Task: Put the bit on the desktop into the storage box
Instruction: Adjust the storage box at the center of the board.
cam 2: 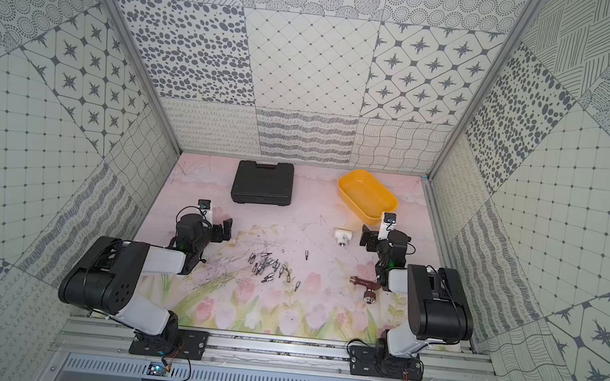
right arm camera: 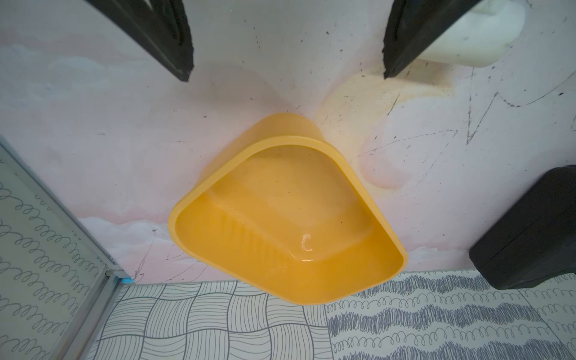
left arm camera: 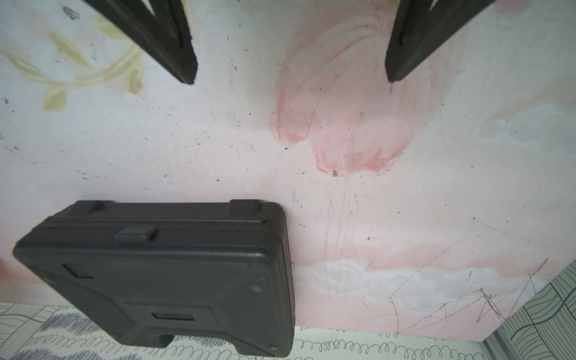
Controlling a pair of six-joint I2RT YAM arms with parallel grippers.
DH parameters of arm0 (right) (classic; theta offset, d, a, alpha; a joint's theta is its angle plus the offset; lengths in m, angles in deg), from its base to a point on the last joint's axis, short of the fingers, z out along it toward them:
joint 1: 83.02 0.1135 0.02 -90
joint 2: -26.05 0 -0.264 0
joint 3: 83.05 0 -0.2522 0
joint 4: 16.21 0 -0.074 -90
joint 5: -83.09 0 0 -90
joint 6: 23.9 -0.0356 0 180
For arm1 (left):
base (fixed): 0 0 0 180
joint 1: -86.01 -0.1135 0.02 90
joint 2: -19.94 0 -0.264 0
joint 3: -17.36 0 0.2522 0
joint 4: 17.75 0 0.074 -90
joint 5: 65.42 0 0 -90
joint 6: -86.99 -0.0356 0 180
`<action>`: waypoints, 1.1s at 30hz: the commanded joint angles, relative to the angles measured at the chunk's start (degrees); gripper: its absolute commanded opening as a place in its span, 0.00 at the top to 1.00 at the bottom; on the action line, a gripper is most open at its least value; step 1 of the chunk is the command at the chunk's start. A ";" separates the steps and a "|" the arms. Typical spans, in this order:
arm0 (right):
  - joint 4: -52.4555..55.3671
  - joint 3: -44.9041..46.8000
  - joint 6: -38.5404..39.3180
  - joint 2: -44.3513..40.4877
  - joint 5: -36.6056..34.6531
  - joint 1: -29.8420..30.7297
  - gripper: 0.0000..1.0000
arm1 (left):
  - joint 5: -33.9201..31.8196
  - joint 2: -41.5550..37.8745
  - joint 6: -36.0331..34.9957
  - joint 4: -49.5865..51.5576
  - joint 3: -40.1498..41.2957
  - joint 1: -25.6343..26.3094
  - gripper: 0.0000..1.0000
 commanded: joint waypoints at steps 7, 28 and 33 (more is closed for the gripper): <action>-1.97 -0.85 0.18 -0.39 -0.39 0.27 0.03 | 0.83 0.10 -0.26 -1.84 -0.56 -0.31 0.01; 8.29 -0.94 -3.56 -12.40 -3.78 -1.85 0.03 | 2.32 -10.87 0.19 15.59 -5.18 -0.34 0.01; 29.47 -9.98 -4.29 -21.77 -2.43 -1.80 0.03 | 0.84 -19.20 7.94 25.94 -9.61 -0.35 0.01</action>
